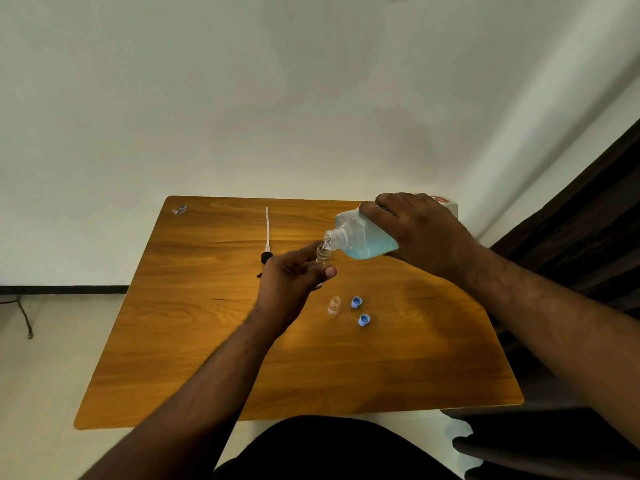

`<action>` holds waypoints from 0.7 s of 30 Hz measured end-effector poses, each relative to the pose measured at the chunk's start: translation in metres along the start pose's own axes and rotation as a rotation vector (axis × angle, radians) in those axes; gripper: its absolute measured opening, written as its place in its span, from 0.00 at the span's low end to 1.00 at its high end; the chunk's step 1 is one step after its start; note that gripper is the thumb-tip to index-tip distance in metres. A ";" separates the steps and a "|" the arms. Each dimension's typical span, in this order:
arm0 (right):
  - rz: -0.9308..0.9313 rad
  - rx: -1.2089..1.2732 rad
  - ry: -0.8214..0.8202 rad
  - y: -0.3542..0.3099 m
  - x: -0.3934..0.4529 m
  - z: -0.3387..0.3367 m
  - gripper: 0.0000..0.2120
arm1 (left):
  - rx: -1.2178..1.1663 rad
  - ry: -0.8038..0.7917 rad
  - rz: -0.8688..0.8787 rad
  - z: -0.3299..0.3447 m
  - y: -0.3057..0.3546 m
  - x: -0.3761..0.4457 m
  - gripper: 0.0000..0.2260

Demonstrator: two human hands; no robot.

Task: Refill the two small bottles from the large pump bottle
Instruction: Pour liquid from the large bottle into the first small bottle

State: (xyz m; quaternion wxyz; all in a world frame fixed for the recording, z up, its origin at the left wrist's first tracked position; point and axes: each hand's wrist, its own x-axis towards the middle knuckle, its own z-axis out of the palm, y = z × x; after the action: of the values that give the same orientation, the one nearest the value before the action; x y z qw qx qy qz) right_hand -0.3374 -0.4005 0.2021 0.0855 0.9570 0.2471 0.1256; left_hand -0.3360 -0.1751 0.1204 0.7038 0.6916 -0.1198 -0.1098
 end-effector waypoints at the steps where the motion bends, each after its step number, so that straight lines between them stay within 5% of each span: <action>1: 0.000 0.001 -0.003 -0.001 0.000 -0.001 0.33 | 0.002 0.000 0.002 0.000 0.000 0.000 0.19; 21: -0.010 -0.004 -0.025 0.002 -0.001 0.003 0.34 | 0.040 0.007 0.002 0.001 -0.002 0.000 0.21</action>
State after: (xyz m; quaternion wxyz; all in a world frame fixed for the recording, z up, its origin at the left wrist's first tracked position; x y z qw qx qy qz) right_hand -0.3364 -0.4033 0.1999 0.0911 0.9571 0.2504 0.1139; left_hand -0.3369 -0.1764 0.1185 0.6904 0.7057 -0.1202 -0.1045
